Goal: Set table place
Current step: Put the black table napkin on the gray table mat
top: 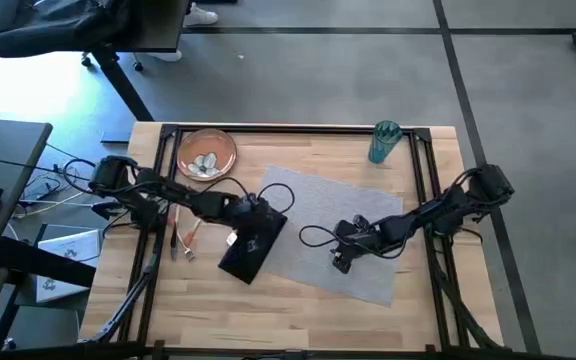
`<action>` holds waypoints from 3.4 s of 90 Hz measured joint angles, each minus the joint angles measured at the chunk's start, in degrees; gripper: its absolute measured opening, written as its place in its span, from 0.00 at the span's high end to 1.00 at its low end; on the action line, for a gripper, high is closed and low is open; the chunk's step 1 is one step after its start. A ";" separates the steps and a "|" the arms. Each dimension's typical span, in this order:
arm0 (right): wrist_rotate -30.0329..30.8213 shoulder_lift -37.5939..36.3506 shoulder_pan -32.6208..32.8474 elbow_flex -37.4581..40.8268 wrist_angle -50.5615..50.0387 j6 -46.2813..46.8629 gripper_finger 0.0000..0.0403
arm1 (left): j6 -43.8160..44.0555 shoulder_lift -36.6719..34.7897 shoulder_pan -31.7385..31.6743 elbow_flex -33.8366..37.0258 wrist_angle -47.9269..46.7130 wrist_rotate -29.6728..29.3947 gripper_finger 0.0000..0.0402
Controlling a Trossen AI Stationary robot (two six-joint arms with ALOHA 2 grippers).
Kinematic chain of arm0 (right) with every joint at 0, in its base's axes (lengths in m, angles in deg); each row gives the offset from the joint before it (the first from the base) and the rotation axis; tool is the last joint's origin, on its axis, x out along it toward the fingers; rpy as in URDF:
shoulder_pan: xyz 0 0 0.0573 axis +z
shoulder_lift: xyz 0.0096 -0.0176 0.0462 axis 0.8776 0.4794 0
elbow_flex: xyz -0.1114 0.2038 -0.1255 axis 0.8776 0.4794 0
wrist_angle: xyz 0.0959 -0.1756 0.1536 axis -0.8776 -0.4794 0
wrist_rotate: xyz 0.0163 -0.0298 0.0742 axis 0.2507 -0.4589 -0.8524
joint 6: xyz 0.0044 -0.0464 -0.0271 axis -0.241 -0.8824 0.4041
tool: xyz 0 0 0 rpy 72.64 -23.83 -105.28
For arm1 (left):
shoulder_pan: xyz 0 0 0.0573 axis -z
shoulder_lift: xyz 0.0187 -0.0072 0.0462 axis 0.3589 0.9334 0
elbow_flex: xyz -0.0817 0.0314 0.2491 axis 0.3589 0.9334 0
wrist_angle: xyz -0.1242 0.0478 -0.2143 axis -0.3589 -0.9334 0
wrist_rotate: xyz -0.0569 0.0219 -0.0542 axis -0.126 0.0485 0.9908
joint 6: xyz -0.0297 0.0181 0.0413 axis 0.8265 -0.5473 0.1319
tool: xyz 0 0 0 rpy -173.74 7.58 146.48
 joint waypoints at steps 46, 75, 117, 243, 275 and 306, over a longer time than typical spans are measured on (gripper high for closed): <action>-5.16 -0.81 0.39 -0.02 0.69 1.76 0.46 | -1.86 -3.87 -2.25 -3.62 -4.30 3.67 1.00; -3.57 -1.41 0.39 -0.02 6.57 2.84 0.46 | -0.12 -4.63 1.22 -1.71 -8.93 10.64 1.00; -2.85 3.27 1.31 -0.21 8.52 0.44 0.46 | -3.10 2.10 -0.98 0.22 5.75 2.79 1.00; -1.89 3.52 2.43 -0.07 8.51 -2.16 0.46 | 20.39 -12.62 15.95 -6.33 -46.92 11.47 1.00; -1.70 3.52 2.43 -0.04 8.51 -2.79 0.46 | 29.85 -7.64 20.28 3.03 -27.32 14.43 1.00; -1.31 3.54 2.40 -0.02 8.50 -4.28 0.46 | 26.95 -6.67 17.57 3.96 -24.79 12.50 1.00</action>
